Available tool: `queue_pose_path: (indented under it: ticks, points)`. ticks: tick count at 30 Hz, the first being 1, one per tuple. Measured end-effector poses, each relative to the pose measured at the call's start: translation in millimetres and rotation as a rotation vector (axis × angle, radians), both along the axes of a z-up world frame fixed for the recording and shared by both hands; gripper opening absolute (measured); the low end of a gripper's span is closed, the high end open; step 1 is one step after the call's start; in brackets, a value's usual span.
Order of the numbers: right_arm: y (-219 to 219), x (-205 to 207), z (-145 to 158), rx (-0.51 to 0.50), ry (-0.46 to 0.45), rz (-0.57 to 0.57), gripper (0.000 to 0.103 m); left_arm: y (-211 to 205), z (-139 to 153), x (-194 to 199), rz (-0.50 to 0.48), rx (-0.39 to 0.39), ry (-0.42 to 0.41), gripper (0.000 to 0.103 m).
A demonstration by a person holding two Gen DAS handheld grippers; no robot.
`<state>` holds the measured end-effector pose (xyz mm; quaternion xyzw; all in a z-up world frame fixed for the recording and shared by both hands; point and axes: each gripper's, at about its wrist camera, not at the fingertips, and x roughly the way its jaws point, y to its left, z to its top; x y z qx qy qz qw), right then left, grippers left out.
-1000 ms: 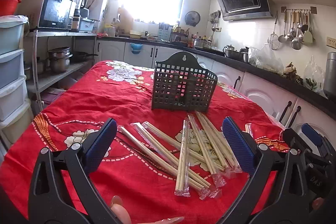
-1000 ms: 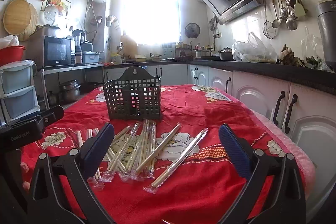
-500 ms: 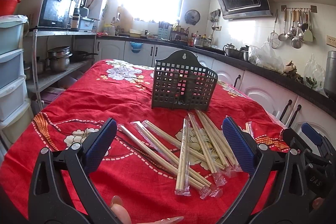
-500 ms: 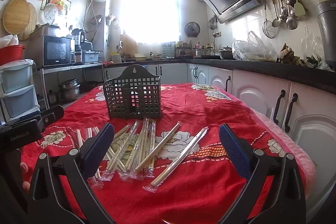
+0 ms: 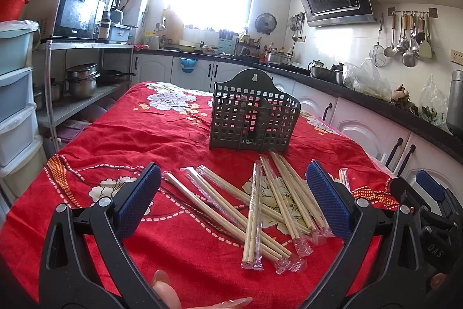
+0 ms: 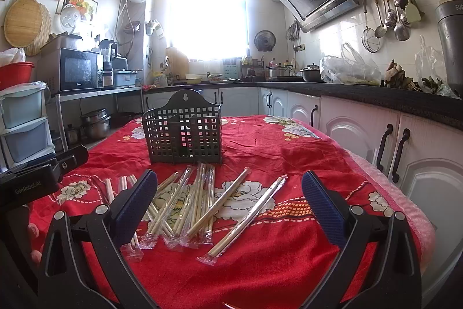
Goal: Organize utensils
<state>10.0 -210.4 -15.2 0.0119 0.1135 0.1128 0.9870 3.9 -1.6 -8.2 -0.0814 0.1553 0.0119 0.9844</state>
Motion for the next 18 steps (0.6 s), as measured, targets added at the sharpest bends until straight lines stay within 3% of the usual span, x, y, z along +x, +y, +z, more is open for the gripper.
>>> queue_pose_path:
  ticks: [18]
  points:
    - [4.0, 4.4, -4.1, -0.018, 0.021, 0.025, 0.097, 5.6, -2.2, 4.1, 0.006, -0.02, 0.024, 0.093]
